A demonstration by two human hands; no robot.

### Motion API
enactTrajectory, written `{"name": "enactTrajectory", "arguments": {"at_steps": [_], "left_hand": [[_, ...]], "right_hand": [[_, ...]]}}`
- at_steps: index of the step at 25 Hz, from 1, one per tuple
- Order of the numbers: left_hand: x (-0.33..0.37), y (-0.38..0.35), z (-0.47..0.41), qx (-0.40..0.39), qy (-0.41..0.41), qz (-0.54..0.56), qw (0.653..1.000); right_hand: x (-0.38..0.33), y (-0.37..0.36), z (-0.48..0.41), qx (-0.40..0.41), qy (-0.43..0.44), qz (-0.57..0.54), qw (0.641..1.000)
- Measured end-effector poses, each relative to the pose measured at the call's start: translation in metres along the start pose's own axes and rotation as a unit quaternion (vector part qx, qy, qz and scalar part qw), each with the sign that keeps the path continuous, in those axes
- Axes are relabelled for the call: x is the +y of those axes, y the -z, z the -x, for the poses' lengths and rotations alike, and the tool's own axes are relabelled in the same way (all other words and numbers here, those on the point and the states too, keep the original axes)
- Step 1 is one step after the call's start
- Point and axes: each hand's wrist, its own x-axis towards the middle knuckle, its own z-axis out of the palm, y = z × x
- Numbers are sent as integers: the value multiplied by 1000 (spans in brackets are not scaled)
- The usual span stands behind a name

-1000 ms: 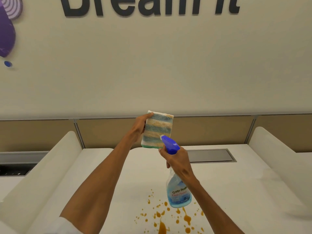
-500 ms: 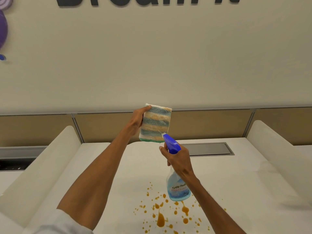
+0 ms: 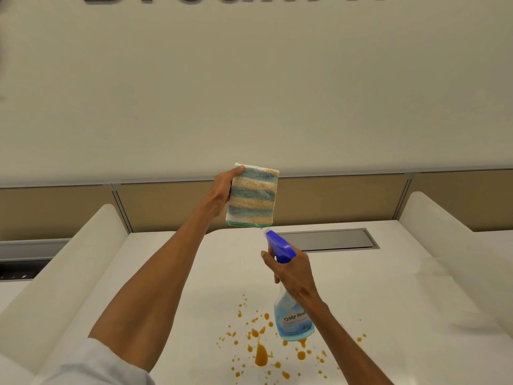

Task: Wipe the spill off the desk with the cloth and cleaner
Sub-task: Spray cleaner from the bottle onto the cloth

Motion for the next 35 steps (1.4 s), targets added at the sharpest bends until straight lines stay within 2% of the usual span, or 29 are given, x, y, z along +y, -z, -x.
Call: {"name": "enactTrajectory", "arguments": {"at_steps": [7,12,16,20,24,27,30,35], "left_hand": [[-1,3,1,0,-7,2,1000],[-3,1,1,5,-2,4,1000],[-5,0,2,3,3,4,1000],[-10,-7,3,-1,11,19,1000],[-17,-22,3,-17,23,17,999],[-21,-35,3,-24,30,23,999],[-27,-52,2,-31,36,28,998],[-41,-81,-7,-48,41,27,998]], "right_hand": [[17,11,1,84,-57,11,995],[16,2,11,16,-13,-7,1000],[19,5,9,63,-54,-4,997],[15,9,11,27,-16,-26,999],[9,21,4,55,-27,-68,996],[6,35,-1,68,-2,-80,994],[9,50,-5,74,-9,-65,995],[22,88,-8,62,-14,-108,992]]}}
